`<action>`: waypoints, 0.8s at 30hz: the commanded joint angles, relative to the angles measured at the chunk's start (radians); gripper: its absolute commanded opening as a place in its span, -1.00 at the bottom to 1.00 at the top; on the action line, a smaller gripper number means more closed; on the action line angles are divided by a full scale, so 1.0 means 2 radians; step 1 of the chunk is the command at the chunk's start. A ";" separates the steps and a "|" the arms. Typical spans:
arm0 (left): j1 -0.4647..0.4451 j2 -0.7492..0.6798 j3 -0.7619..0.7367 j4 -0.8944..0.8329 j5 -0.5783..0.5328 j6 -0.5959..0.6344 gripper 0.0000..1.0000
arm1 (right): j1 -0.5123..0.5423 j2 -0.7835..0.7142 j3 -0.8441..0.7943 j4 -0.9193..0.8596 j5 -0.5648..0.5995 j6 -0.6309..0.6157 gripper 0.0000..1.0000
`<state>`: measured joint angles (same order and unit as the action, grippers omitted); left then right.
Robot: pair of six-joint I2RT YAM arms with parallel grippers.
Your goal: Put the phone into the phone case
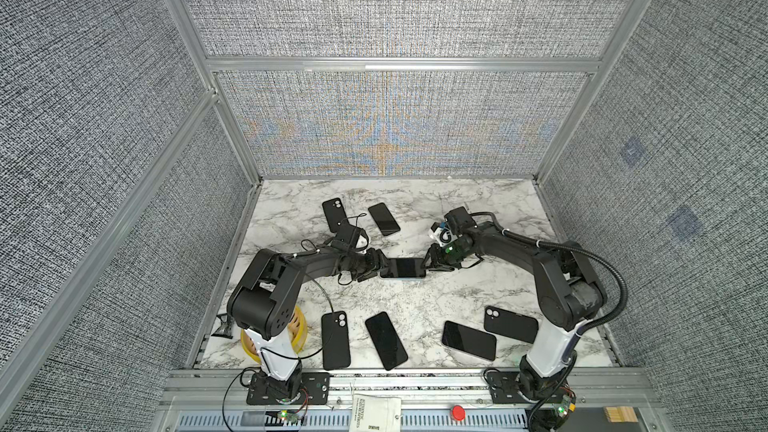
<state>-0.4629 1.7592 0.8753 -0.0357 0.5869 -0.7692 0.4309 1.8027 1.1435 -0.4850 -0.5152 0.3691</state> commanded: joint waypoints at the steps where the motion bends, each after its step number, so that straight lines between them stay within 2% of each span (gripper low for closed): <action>1: 0.000 -0.008 -0.001 -0.014 0.011 0.012 0.36 | 0.015 -0.019 -0.020 0.006 0.048 0.029 -0.29; 10: 0.001 -0.005 0.009 -0.028 0.020 0.024 0.34 | 0.040 -0.052 -0.065 0.051 0.098 0.073 -0.32; 20: 0.000 0.003 0.018 -0.041 0.003 0.027 0.31 | 0.041 -0.041 -0.060 0.057 0.095 0.075 -0.34; 24: 0.000 0.003 0.021 -0.042 0.002 0.029 0.36 | 0.042 -0.036 -0.057 0.058 0.094 0.075 -0.35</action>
<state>-0.4629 1.7645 0.9115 -0.1139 0.6014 -0.7292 0.5110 1.7271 1.0222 -0.3729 -0.3298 0.5144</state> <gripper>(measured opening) 0.676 0.327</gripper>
